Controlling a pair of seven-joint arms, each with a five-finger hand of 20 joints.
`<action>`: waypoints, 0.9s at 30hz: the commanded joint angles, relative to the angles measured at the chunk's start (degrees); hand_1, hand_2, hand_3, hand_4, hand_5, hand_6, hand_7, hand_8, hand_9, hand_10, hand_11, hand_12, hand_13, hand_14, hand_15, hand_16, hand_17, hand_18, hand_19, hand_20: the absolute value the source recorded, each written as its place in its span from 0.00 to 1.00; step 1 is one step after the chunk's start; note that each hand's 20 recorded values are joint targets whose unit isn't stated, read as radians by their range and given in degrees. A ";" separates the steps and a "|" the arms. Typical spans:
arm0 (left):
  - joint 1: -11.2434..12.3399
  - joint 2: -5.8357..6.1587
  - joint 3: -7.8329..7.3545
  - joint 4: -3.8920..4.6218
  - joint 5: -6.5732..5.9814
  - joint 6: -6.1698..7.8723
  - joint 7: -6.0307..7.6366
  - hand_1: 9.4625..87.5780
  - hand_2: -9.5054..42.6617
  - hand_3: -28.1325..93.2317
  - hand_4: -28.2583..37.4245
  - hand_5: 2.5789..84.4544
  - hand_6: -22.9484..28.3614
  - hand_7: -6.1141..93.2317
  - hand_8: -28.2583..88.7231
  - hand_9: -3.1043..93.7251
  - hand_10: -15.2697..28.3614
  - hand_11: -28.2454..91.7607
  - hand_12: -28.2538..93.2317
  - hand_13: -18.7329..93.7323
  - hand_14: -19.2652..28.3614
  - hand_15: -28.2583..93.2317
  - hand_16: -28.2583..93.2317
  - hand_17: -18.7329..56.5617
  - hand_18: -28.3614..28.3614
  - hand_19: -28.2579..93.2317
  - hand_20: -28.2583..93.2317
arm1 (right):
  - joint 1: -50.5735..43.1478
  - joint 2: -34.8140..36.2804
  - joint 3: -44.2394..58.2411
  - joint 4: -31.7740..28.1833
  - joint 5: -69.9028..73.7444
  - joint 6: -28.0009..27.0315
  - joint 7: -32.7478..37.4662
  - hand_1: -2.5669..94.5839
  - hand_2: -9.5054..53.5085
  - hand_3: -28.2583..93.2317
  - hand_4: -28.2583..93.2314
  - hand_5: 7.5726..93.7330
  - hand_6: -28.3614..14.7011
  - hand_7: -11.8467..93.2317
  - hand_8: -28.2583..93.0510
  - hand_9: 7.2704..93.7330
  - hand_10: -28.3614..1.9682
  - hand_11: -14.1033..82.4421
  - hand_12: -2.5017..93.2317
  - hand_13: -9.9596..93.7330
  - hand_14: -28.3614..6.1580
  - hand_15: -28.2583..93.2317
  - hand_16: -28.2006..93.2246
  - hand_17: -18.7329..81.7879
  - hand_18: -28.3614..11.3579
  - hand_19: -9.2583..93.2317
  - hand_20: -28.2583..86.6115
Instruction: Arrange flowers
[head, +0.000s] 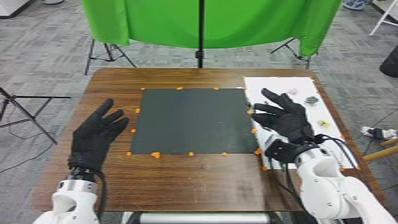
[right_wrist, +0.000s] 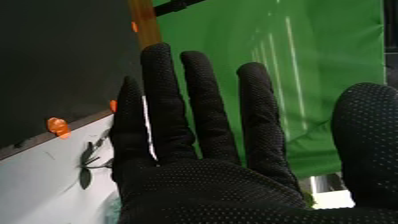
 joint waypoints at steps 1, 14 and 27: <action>-0.39 -0.79 0.32 1.16 0.26 -0.72 -0.76 0.21 0.32 0.88 0.09 0.44 0.60 0.17 0.16 0.42 0.82 0.43 0.31 0.40 1.00 0.66 0.16 0.15 1.00 0.68 0.36 | -0.14 0.33 -0.86 -0.03 0.08 0.32 -0.80 0.17 0.30 0.87 0.00 0.43 0.73 0.24 0.13 0.50 0.41 0.32 0.17 0.47 0.30 0.60 0.32 0.23 0.19 0.62 0.46; -0.38 0.51 0.03 0.63 -0.03 -0.69 0.61 0.21 0.33 0.88 0.10 0.45 0.60 0.17 0.16 0.42 0.82 0.43 0.31 0.40 1.00 0.67 0.15 0.14 1.00 0.69 0.33 | -1.76 8.83 -0.20 -8.91 -21.07 14.54 14.29 0.25 0.23 0.89 0.01 0.48 0.66 0.25 0.13 0.58 0.38 0.40 0.18 0.58 0.33 0.69 0.32 0.33 0.11 0.76 0.50; -0.51 -0.36 -1.51 0.34 0.94 -1.57 -0.50 0.21 0.33 0.88 0.10 0.45 0.61 0.17 0.16 0.42 0.82 0.43 0.31 0.40 1.00 0.67 0.15 0.14 1.00 0.70 0.31 | 1.35 14.43 -6.99 -12.71 -64.87 4.18 55.91 0.35 0.09 0.84 0.04 0.61 0.53 0.26 0.13 0.74 0.35 0.53 0.20 0.74 0.43 0.78 0.33 0.53 0.08 0.97 0.40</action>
